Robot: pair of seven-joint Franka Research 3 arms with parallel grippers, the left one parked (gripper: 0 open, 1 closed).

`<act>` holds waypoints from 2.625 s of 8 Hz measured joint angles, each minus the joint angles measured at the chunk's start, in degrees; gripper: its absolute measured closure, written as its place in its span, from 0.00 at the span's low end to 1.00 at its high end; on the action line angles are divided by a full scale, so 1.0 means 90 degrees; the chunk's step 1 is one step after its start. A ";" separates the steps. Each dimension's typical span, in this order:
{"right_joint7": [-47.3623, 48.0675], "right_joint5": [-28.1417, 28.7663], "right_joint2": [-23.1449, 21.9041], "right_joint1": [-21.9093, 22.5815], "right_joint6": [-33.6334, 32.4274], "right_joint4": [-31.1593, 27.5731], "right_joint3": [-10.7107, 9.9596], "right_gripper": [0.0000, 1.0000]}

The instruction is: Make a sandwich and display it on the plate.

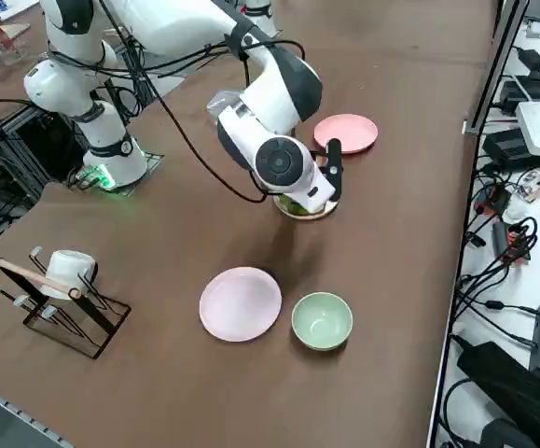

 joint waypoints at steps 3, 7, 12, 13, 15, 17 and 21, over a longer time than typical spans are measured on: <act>-0.0002 0.0184 0.0160 -0.0088 0.0000 0.0021 0.0000 0.95; -0.0019 0.0195 0.0271 -0.0113 -0.0004 0.0036 0.0001 0.94; -0.0020 0.0196 0.0336 -0.0120 -0.0002 0.0116 0.0001 0.52; -0.0020 0.0196 0.0336 -0.0121 -0.0002 0.0157 0.0001 0.46; -0.0020 0.0194 0.0339 -0.0127 -0.0003 0.0242 0.0000 0.20; -0.0020 -0.0051 0.0316 -0.0137 -0.0005 0.0650 -0.0023 0.03; 0.0982 -0.1127 -0.0013 -0.0126 -0.0019 0.1829 -0.0217 0.00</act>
